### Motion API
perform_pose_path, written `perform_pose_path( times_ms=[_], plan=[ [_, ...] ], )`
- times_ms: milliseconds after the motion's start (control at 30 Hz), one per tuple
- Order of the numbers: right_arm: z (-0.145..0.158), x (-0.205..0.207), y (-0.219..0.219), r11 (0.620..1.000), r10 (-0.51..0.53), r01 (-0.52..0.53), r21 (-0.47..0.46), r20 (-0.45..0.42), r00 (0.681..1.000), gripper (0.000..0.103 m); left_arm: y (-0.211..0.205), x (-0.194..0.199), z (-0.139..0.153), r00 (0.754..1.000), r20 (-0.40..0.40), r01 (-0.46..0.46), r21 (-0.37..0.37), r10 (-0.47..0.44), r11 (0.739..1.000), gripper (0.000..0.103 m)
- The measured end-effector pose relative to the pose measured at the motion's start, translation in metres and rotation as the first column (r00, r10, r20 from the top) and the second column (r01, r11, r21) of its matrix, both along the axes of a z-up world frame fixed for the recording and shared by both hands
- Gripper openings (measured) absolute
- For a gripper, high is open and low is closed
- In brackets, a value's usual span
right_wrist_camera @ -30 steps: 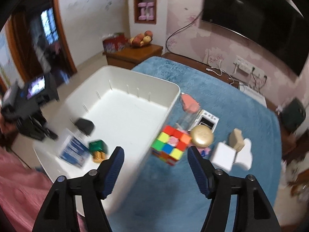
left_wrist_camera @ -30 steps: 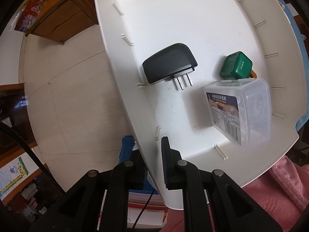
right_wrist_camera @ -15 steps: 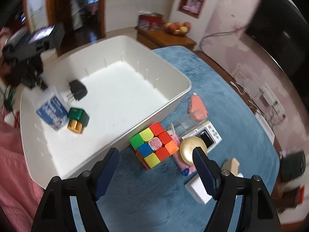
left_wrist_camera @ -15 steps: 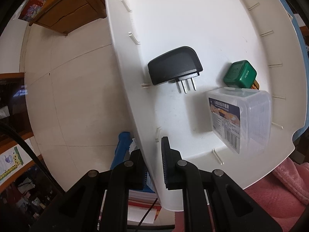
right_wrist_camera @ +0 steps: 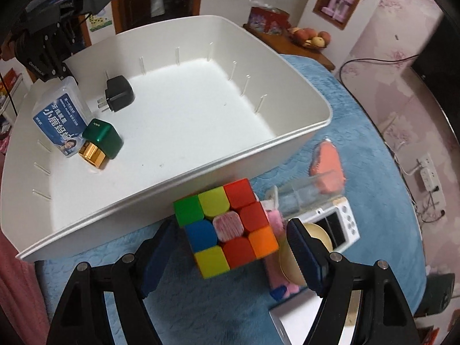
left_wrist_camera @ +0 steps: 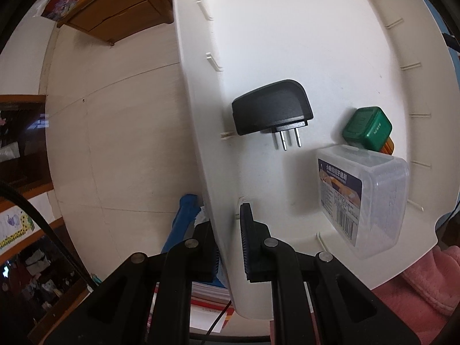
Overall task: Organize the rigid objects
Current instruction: 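Grasp the colorful Rubik's cube with the right gripper, then carry the Rubik's cube into the tray and open the right gripper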
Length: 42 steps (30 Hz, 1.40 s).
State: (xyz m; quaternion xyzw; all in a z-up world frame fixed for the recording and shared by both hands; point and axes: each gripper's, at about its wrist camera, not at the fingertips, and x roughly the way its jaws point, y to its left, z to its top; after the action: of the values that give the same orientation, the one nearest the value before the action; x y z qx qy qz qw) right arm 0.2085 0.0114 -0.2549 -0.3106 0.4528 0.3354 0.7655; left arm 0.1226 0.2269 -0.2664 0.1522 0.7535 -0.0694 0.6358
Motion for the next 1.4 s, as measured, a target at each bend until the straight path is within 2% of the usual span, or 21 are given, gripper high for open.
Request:
perform_pose_path(
  times_ms=[267, 367, 400, 567, 733, 833, 900, 967, 1133, 1267, 1400],
  plan=[
    [-0.018, 0.005, 0.006, 1.000, 0.021, -0.020, 0.011, -0.036, 0.999, 0.079, 0.006, 0.004, -0.004, 1.000, 0.002, -0.029, 0.019, 0.029, 0.999, 0.013],
    [-0.018, 0.005, 0.003, 1.000, 0.004, -0.002, 0.030, -0.040, 0.999, 0.076, 0.007, 0.004, -0.004, 0.999, 0.002, -0.034, 0.020, 0.034, 0.999, 0.013],
    [-0.017, 0.005, 0.002, 0.999, -0.006, 0.008, 0.036, -0.035, 0.999, 0.072, 0.007, 0.004, -0.004, 0.999, 0.002, -0.033, 0.020, 0.033, 0.999, 0.013],
    [-0.014, 0.004, -0.002, 0.997, -0.055, 0.058, 0.055, -0.051, 0.997, 0.071, 0.008, 0.004, -0.004, 1.000, -0.001, -0.031, 0.017, 0.031, 0.999, 0.013],
    [-0.013, -0.003, -0.005, 0.985, -0.148, 0.153, 0.077, -0.071, 0.987, 0.069, 0.009, 0.002, -0.004, 1.000, 0.003, -0.029, 0.013, 0.029, 0.999, 0.013],
    [-0.012, -0.007, -0.012, 0.961, -0.243, 0.254, 0.111, -0.102, 0.965, 0.065, 0.008, 0.000, -0.004, 1.000, 0.005, -0.028, 0.011, 0.028, 1.000, 0.013],
    [-0.012, -0.011, -0.019, 0.933, -0.316, 0.333, 0.139, -0.131, 0.940, 0.063, 0.009, 0.000, -0.004, 0.999, 0.005, -0.034, 0.007, 0.034, 0.999, 0.013],
    [-0.011, -0.019, -0.028, 0.886, -0.401, 0.429, 0.175, -0.171, 0.900, 0.059, 0.010, -0.001, -0.003, 0.999, 0.006, -0.036, -0.001, 0.036, 0.999, 0.013],
    [-0.012, -0.044, -0.052, 0.712, -0.578, 0.650, 0.266, -0.303, 0.758, 0.058, 0.011, -0.003, -0.002, 0.999, 0.016, -0.032, -0.015, 0.032, 0.999, 0.012],
    [-0.012, -0.066, -0.063, 0.582, -0.649, 0.757, 0.297, -0.391, 0.652, 0.058, 0.012, -0.004, 0.000, 0.999, 0.024, -0.032, -0.028, 0.033, 0.999, 0.012],
    [-0.013, -0.089, -0.074, 0.471, -0.696, 0.828, 0.305, -0.449, 0.561, 0.057, 0.015, -0.006, 0.002, 0.999, 0.033, -0.027, -0.041, 0.028, 0.999, 0.012]
  ],
)
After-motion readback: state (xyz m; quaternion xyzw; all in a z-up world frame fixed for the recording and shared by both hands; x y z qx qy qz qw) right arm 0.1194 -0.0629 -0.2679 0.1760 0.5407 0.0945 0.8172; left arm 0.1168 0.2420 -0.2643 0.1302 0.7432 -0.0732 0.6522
